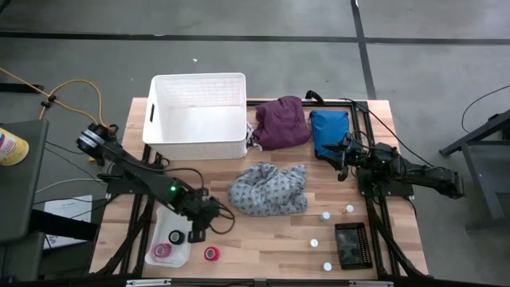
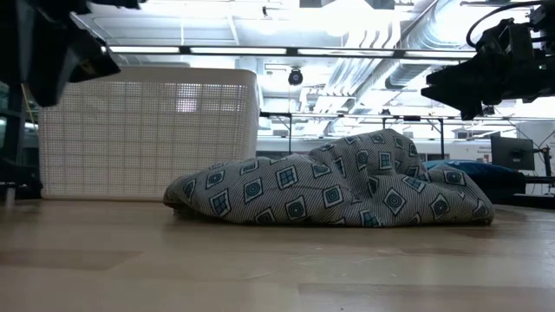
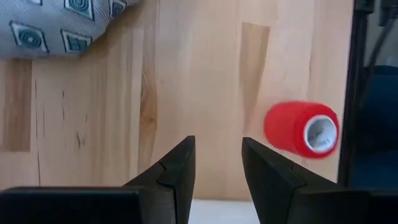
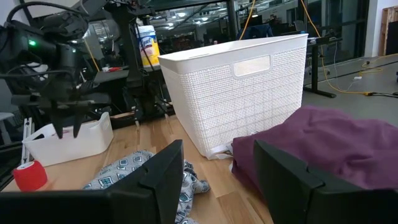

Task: Pick & place medical supplies in basket/bin
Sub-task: Put the red bandage into the bottom white bin

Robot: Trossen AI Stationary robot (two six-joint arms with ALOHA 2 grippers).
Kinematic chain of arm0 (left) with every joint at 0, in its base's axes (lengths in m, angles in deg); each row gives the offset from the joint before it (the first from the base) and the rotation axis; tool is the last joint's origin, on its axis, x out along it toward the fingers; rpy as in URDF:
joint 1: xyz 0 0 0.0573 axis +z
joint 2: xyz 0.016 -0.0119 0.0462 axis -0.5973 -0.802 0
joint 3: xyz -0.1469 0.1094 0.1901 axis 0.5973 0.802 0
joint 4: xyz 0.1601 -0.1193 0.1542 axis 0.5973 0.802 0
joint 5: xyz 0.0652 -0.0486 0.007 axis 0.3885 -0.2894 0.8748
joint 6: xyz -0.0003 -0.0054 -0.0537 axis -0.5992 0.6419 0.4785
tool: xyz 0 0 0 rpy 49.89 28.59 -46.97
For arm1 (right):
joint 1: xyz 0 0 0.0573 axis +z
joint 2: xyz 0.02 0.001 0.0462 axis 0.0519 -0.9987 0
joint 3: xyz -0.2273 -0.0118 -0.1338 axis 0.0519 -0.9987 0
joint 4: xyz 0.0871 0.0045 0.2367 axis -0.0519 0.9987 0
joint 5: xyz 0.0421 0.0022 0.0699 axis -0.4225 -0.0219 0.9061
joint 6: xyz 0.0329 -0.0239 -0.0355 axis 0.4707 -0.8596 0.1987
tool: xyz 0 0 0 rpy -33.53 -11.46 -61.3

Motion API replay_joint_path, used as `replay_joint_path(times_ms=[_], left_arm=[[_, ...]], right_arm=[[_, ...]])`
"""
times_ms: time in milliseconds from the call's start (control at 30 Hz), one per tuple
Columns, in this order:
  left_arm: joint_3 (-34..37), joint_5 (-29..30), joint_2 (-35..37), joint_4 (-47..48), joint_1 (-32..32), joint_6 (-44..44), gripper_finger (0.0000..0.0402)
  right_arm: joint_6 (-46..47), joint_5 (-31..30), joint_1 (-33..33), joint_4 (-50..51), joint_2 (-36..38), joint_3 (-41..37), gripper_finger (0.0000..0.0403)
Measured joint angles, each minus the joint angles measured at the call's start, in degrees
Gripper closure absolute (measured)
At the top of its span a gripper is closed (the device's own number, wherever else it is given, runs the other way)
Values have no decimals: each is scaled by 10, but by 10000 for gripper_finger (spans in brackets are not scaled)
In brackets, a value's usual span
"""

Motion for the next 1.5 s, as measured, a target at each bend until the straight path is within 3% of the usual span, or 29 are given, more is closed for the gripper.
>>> replay_joint_path(times_ms=[467, 900, 1500], left_arm=[[-124, 0, -135, 8, -40, -20, 275], [-129, 34, -145, 12, -112, 50, 275], [-129, 47, -155, 17, -116, 50, 275]], right_arm=[[0, 0, 0, -2, -1, 0, 221], [0, -1, 0, -6, -5, 0, 221], [0, 0, 0, -8, -5, 0, 221]])
